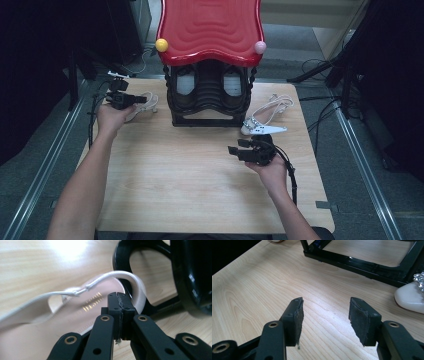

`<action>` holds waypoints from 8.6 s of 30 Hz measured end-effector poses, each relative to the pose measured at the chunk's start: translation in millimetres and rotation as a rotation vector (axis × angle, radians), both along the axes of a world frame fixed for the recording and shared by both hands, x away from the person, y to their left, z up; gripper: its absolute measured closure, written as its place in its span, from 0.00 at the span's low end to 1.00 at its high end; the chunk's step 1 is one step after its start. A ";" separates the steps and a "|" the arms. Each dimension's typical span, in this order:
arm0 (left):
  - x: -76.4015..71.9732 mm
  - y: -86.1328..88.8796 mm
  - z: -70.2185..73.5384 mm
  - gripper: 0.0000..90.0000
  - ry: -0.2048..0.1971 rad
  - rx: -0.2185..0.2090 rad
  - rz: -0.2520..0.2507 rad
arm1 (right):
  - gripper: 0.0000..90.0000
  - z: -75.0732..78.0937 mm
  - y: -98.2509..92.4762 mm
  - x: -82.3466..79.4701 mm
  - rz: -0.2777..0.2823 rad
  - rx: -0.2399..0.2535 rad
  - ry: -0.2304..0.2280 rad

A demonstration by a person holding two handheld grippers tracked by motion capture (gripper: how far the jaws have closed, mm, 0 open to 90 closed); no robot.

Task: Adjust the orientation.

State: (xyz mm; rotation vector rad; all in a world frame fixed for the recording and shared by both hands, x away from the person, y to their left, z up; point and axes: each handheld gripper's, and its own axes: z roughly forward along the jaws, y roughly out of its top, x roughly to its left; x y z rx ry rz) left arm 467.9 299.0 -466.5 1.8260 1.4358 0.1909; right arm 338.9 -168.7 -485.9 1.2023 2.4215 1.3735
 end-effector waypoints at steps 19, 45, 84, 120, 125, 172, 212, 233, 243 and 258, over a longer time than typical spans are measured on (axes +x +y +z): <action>-24.5 13.6 -15.6 0.98 0.042 -0.004 -0.018 | 0.51 -0.7 -2.1 -1.3 -0.008 0.024 0.010; -50.6 39.5 -19.3 0.99 0.099 0.072 0.007 | 0.51 -1.6 3.3 8.0 -0.005 0.033 0.014; -48.9 54.4 -36.6 0.74 0.091 0.094 0.211 | 0.50 -4.0 5.3 6.4 -0.002 0.009 0.018; -113.3 43.5 -16.6 0.97 0.097 -0.137 0.106 | 0.50 -3.5 10.2 19.3 0.009 0.001 0.009; -130.9 36.1 -18.2 0.97 0.096 -0.149 0.078 | 0.50 -3.3 14.0 22.5 0.018 -0.010 0.007; -130.3 -133.8 -37.1 0.96 0.148 -0.135 -0.347 | 0.50 -10.2 -5.5 -1.9 -0.044 -0.048 0.007; -135.7 -99.1 -18.4 0.54 0.095 -0.089 -0.320 | 0.54 -19.6 21.4 -16.6 0.029 -0.062 0.014; -151.1 -61.7 -34.0 0.53 0.096 -0.083 -0.222 | 1.00 -34.4 49.1 -14.3 0.109 -0.067 0.091; -156.8 -57.4 -37.0 0.53 0.096 -0.069 -0.203 | 1.00 -35.2 54.8 -7.8 0.133 -0.092 0.084; -162.3 -48.9 -37.7 0.53 0.088 -0.072 -0.175 | 1.00 -34.0 54.6 2.8 0.104 -0.119 0.071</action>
